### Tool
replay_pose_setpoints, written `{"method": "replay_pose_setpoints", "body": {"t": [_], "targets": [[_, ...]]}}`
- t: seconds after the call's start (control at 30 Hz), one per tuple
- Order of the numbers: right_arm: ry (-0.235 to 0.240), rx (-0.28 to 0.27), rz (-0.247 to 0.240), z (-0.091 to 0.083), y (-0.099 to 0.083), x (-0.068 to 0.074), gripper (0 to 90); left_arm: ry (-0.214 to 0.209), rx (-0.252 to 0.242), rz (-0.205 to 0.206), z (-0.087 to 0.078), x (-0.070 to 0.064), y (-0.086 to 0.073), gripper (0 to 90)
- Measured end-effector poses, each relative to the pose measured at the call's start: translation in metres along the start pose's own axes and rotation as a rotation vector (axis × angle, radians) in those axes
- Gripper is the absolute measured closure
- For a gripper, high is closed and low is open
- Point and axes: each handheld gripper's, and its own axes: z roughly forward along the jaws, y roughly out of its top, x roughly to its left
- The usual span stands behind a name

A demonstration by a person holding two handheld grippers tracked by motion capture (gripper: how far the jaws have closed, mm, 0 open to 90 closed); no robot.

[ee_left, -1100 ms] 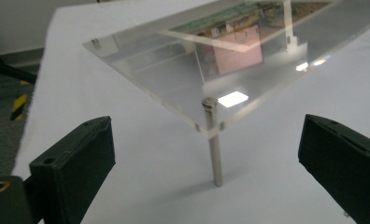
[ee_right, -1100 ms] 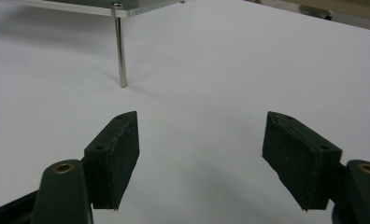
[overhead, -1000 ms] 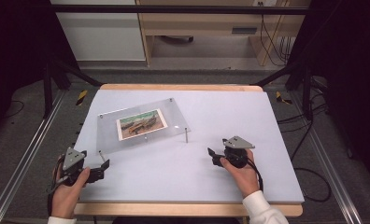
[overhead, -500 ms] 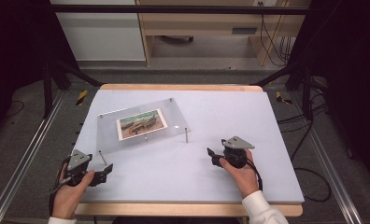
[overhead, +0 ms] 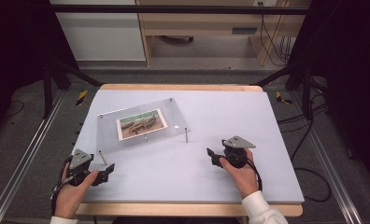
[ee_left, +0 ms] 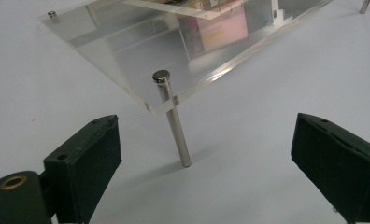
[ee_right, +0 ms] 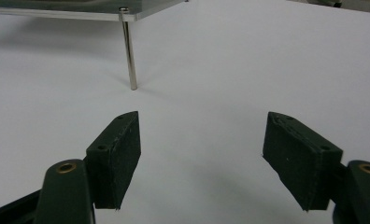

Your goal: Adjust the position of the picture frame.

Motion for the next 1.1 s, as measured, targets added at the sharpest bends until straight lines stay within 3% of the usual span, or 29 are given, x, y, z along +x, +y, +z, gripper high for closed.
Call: {"method": "replay_pose_setpoints", "body": {"t": [0.27,0.53,0.73,0.97,1.1], "targets": [[-0.017,-0.003,-0.007,-0.0005,0.0018,-0.0015,23.4,0.006,0.005,0.011,0.0014,-0.0011,0.0012,8.6],[0.002,-0.005,-0.005,-0.0021,0.0029,-0.0019,17.0,0.023,-0.005,-0.007,0.0022,-0.0007,0.0019,9.2],[0.003,-0.003,-0.011,-0.0020,0.0036,0.0000,16.0,0.036,-0.006,-0.012,0.0032,-0.0006,0.0022,14.6],[0.013,0.016,-0.017,-0.0008,0.0033,0.0029,16.7,0.040,-0.026,-0.030,0.0040,0.0007,0.0036,28.1],[0.021,0.024,-0.024,0.0011,0.0027,0.0044,17.3,0.045,-0.043,-0.068,0.0071,0.0048,0.0033,39.7]]}}
